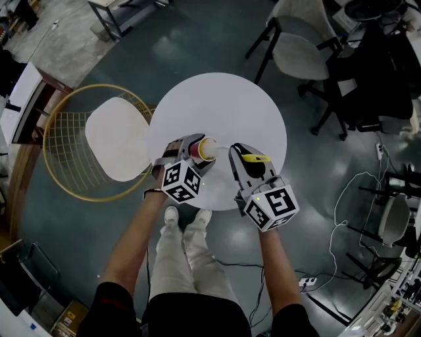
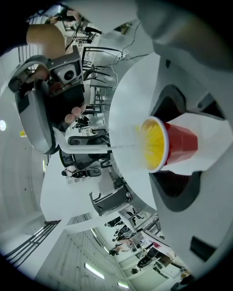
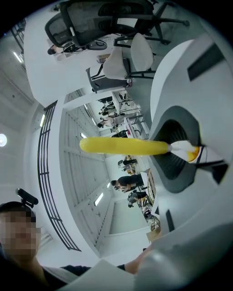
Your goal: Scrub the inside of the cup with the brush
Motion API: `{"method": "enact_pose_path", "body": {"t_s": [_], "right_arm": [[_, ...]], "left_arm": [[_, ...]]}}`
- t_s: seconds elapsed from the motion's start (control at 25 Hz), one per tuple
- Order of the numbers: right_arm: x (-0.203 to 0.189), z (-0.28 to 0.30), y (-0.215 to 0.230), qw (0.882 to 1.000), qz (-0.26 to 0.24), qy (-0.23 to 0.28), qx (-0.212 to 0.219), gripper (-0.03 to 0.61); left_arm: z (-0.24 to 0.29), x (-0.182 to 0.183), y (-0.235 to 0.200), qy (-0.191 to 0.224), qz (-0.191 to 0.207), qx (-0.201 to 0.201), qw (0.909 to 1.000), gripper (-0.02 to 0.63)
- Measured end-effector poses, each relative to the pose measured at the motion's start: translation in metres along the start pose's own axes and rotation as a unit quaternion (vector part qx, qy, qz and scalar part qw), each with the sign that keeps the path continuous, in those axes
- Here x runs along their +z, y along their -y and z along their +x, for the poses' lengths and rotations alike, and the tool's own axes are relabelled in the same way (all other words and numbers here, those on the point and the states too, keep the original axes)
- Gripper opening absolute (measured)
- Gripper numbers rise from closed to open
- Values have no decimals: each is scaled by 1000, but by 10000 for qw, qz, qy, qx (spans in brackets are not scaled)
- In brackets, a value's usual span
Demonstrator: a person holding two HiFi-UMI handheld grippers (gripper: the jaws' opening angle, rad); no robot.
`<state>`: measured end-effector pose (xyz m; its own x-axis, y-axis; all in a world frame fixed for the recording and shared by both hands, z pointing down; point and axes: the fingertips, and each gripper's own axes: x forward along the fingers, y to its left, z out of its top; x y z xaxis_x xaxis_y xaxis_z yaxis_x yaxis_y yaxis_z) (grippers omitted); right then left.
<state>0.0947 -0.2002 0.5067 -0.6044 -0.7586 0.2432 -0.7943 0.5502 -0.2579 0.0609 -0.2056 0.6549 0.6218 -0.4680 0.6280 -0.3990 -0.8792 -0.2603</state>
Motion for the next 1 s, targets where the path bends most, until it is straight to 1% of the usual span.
{"method": "enact_pose_path", "body": {"t_s": [0.32,0.52,0.8,1.0], "right_arm": [[0,-3,15,9996,81,55,-281,49],[0,-5,23,9992,142,68,-374,52],[-5,-12,25,9991,231,24,-365,54],[-14,-22,22,9988,421,-38,-265,52]], "left_arm": [[-4,3,7,181,21,-90,9998,333],[-7,6,7,257,50,-82,9996,328],[-9,7,1,292,-12,12,9996,325],[-7,7,-2,240,-60,28,9997,321]]}}
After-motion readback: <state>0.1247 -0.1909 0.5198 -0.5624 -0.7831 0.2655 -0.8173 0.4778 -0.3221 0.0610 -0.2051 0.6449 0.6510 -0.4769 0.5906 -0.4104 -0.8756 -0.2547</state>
